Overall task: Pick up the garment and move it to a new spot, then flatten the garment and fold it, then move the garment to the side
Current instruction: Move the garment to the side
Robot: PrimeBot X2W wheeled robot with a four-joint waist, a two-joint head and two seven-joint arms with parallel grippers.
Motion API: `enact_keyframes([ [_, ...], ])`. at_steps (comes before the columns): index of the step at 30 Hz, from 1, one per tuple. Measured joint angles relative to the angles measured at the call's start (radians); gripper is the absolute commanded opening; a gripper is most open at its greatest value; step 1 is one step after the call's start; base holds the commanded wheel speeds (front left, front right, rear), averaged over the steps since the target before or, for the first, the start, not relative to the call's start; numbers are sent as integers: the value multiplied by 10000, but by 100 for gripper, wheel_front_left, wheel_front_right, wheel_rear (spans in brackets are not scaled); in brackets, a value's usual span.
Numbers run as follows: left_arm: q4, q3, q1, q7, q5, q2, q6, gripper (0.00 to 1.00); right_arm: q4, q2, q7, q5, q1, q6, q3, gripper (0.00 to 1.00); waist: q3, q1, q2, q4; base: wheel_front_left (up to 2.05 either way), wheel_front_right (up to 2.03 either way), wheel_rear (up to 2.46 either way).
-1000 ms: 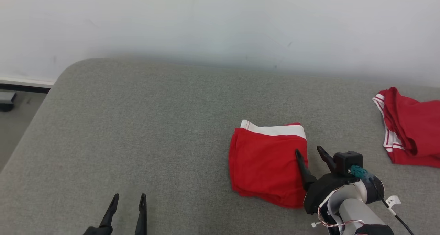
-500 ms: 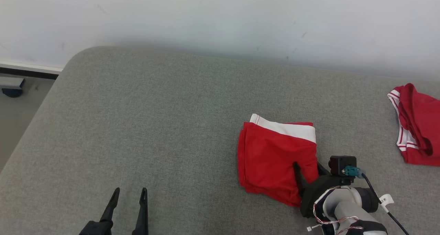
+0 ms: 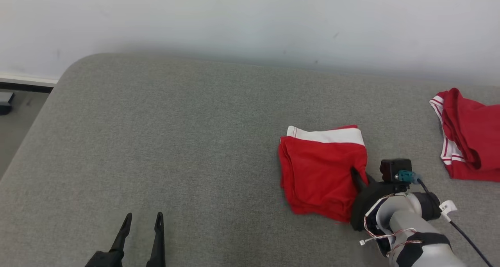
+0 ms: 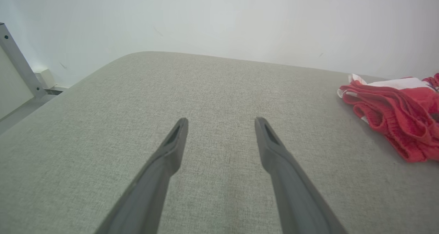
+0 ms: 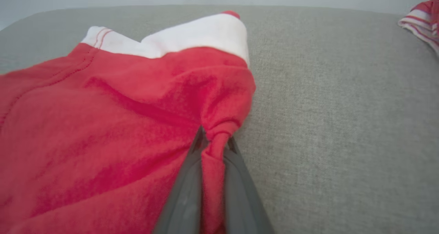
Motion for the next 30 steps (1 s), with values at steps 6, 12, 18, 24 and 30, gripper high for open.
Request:
enact_keyframes([
  [6,-123,-165,-197,0,-167,0,-4,100,-353,-786,221,-288,-741,0,1020,0,169,0,0,-343,0,0,0],
  [12,-299,-360,-550,0,-203,-2,-12,100,-826,-1946,1026,-309,-1693,0,2180,0,584,1,0,-568,0,0,0],
  [18,-556,-382,-942,0,-81,-2,-84,100,-1480,-3281,1935,107,-2638,0,3325,0,1148,1,1,-781,0,0,0],
  [24,-757,-374,-1120,0,13,-4,-96,100,-2452,-4566,2978,899,-3470,0,4378,0,1692,2,1,-1051,0,0,0],
  [30,-905,-318,-1205,0,75,-2,-102,100,-3467,-5683,3720,1597,-4238,0,5079,0,2019,1,1,-1492,0,0,0],
])
